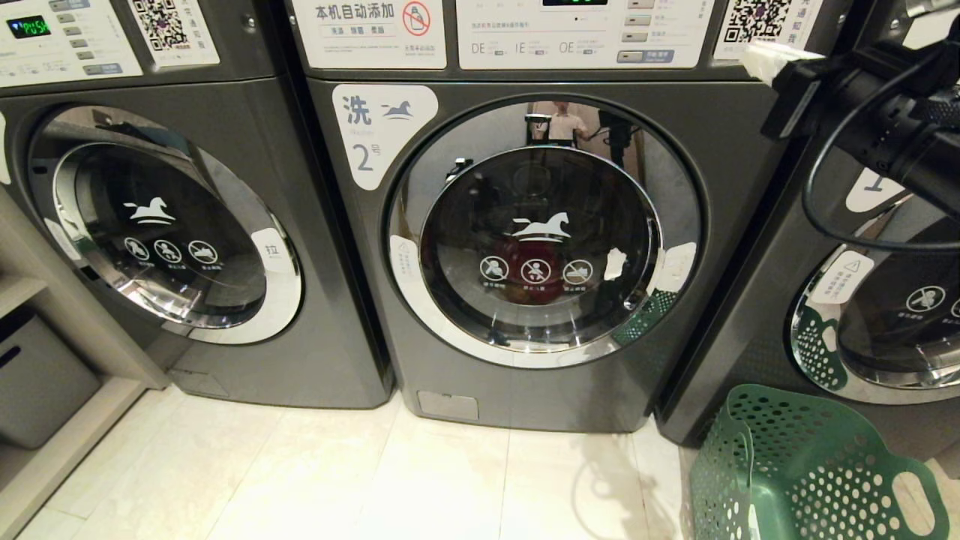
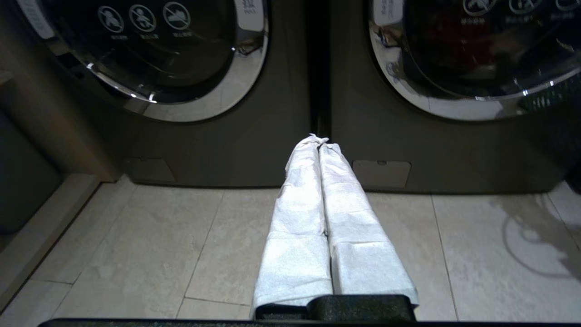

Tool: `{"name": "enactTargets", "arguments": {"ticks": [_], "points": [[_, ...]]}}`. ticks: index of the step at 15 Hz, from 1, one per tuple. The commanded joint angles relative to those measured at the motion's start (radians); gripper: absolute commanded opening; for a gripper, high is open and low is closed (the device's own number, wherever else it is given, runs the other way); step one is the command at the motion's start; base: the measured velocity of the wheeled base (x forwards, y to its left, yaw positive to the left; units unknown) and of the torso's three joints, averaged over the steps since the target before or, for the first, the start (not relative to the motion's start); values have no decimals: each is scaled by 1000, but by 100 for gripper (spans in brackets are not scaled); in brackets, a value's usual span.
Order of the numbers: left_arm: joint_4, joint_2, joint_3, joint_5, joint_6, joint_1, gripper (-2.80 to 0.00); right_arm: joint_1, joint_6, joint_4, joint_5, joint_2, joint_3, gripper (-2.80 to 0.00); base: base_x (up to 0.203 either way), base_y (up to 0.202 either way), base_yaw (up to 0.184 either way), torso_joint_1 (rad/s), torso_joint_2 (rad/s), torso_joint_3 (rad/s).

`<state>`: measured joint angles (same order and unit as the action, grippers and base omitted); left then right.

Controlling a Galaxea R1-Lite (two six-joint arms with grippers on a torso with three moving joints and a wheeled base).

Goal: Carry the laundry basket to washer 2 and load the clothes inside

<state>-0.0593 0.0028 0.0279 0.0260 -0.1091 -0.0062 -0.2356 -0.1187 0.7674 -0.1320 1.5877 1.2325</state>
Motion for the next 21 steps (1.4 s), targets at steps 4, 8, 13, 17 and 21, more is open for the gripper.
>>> {"name": "enactTargets", "arguments": {"ticks": [4, 8, 13, 17, 21], "points": [[-6, -1, -32, -54, -72, 0, -280, -31, 25, -15, -30, 221, 216, -280, 0, 0, 0, 0, 0, 0], [-7, -1, -34, -54, -67, 0, -280, -33, 29, 36, -18, 371, 448, -280, 0, 0, 0, 0, 0, 0], [9, -1, -33, -55, -48, 0, -280, -51, 27, 44, -9, 420, 547, -280, 0, 0, 0, 0, 0, 0], [46, -1, -34, -46, 15, 0, -280, -66, 27, 41, -7, 478, 639, -280, 0, 0, 0, 0, 0, 0], [46, -1, -34, -46, 17, 0, -280, -65, 25, 38, 2, 543, 719, -280, 0, 0, 0, 0, 0, 0]]}}
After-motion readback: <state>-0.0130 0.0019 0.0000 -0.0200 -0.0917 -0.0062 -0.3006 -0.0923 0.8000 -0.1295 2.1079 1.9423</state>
